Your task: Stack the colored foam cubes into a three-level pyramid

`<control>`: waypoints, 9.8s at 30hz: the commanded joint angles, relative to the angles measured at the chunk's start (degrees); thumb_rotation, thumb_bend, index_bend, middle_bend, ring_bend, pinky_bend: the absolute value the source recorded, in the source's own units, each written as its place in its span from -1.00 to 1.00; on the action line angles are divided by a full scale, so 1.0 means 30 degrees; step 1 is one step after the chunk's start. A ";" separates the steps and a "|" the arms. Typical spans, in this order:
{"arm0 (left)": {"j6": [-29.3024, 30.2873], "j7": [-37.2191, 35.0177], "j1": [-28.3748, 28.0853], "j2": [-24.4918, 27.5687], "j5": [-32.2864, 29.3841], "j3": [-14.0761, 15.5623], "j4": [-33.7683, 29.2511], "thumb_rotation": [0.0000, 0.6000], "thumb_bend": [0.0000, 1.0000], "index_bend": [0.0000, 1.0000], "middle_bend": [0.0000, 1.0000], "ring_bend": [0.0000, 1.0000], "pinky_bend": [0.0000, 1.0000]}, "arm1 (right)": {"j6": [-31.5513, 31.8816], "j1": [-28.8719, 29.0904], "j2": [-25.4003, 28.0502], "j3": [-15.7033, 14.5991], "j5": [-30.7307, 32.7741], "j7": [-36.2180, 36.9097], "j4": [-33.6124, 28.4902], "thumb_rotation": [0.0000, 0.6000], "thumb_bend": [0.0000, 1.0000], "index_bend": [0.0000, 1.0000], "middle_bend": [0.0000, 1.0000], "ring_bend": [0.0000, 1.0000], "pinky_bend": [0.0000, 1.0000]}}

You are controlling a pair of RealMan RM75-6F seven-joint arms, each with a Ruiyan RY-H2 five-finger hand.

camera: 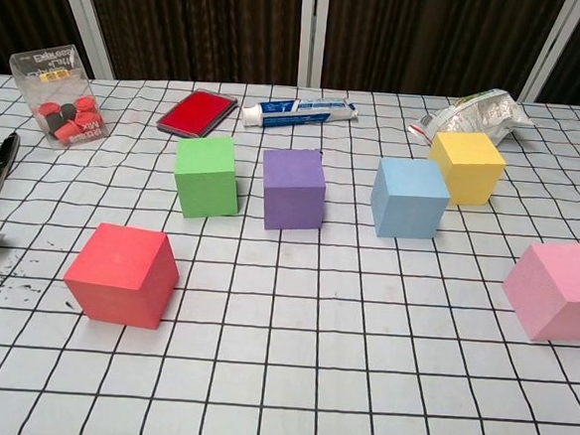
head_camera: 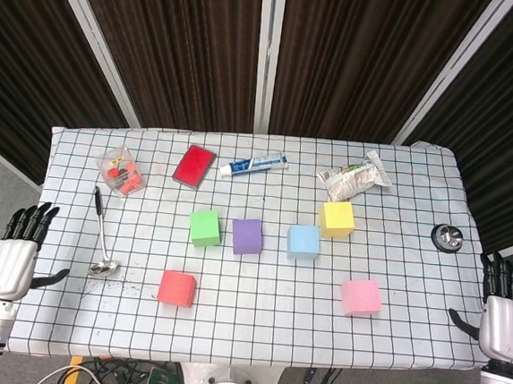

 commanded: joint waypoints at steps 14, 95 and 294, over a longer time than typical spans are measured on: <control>-0.3445 0.0344 -0.3243 -0.2002 -0.0875 -0.1652 -0.1904 1.00 -1.00 -0.92 -0.95 -1.00 -0.97 | -0.0499 0.0117 0.1040 0.0379 0.0607 -0.0290 -0.1668 1.00 -0.99 -1.00 -1.00 -1.00 -1.00; -0.8280 -0.2576 -1.0382 -1.2321 -0.5404 -0.3908 0.8840 1.00 -0.73 -0.83 -0.17 -0.91 -0.92 | -0.1734 0.0489 0.2159 0.0944 0.1857 0.2129 -0.1352 1.00 -0.99 -1.00 -1.00 -1.00 -1.00; -0.0229 -0.6177 0.0387 -0.1924 -0.0597 -0.0063 0.4083 1.00 -1.00 -0.89 -0.77 -1.00 -0.86 | -1.4338 1.5503 -0.7787 0.1147 0.2216 0.0720 0.7167 1.00 -0.90 -1.00 -0.01 -0.85 -1.00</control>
